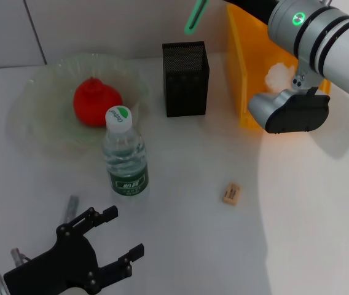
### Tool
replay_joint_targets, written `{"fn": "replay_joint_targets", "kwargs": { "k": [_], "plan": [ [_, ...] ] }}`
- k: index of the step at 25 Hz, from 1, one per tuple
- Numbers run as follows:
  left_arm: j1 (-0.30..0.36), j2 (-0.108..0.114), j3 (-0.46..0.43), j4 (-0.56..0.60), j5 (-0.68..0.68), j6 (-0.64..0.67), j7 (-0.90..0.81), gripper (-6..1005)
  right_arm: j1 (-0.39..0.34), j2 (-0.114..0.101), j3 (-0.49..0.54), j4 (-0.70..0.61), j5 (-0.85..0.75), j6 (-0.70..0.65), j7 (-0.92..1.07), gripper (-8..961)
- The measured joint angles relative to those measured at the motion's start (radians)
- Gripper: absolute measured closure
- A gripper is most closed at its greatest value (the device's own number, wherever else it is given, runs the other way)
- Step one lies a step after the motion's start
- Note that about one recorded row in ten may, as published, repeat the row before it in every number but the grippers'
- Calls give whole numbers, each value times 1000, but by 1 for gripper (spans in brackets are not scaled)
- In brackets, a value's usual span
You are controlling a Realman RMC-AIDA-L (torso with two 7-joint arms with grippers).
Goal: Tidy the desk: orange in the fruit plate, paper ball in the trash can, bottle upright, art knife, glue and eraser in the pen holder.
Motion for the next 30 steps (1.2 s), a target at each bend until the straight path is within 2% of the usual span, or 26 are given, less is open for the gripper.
{"fn": "replay_joint_targets", "kwargs": {
  "k": [2, 12, 25, 30],
  "plan": [
    [0, 0, 2, 0, 0, 0, 0, 186, 17, 0, -10, 64, 0, 64, -39, 731],
    [0, 1, 6, -9, 5, 6, -1, 186, 41, 2, -56, 170, 2, 159, -85, 727],
    [3, 2, 5, -14, 8, 8, -5, 186, 71, 3, -37, 262, 7, 200, -124, 722],
    [0, 2, 5, -20, 3, 8, -2, 186, 88, 3, -35, 311, 12, 257, -142, 720]
  ]
}}
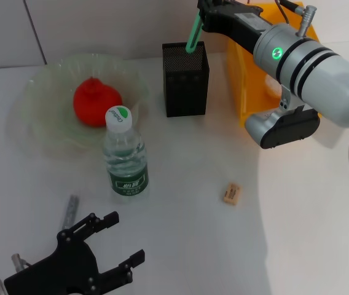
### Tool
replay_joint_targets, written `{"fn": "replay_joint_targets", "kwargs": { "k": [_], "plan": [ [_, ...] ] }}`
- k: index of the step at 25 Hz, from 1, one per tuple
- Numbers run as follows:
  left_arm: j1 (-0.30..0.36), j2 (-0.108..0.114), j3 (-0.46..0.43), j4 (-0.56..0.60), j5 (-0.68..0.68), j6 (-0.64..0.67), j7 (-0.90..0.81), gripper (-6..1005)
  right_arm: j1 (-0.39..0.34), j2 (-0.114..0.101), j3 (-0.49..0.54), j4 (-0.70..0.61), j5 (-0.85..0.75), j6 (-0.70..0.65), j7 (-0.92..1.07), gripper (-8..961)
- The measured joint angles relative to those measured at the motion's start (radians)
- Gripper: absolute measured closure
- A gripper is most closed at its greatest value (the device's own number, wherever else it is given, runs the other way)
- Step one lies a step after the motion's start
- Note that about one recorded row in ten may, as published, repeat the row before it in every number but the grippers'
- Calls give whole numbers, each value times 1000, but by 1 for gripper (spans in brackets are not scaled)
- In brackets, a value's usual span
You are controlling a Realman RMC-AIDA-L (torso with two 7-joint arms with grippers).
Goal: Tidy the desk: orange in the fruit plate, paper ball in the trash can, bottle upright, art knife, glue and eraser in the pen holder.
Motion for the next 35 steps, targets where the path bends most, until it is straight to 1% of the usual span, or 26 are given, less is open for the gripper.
{"fn": "replay_joint_targets", "kwargs": {
  "k": [7, 21, 26, 27, 28, 31, 32, 33, 34, 35],
  "plan": [
    [-1, 0, 0, 0, -1, -1, 1, 186, 23, 0, -1, 44, 6, 23, -6, 717],
    [-4, 0, 0, 0, -2, 3, -8, 186, 24, 0, -15, 73, 35, 46, -9, 712],
    [-3, 0, 0, 0, -2, 12, -8, 186, 15, 0, -23, 63, 77, 54, -19, 645],
    [-3, 0, 0, 0, -2, 12, -8, 186, 8, 0, -24, 46, 120, 54, -30, 632],
    [-3, 1, 0, 0, -2, 18, -8, 186, 8, 0, -24, 46, 120, 54, -30, 589],
    [-1, 2, 0, 0, -2, 22, -8, 186, -7, 0, -21, -8, 250, -3, -69, 461],
    [0, 4, 0, 0, -2, 26, -8, 186, -17, 0, -7, -60, 364, -73, -103, 418],
    [1, 5, 0, 0, -2, 27, -8, 186, -17, 0, -7, -60, 364, -73, -103, 405],
    [2, 5, 0, 0, -2, 28, -8, 186, -22, 0, 0, -82, 407, -99, -114, 393],
    [2, 5, 0, 0, -2, 28, -8, 186, -35, 0, 23, -130, 495, -157, -120, 380]
  ]
}}
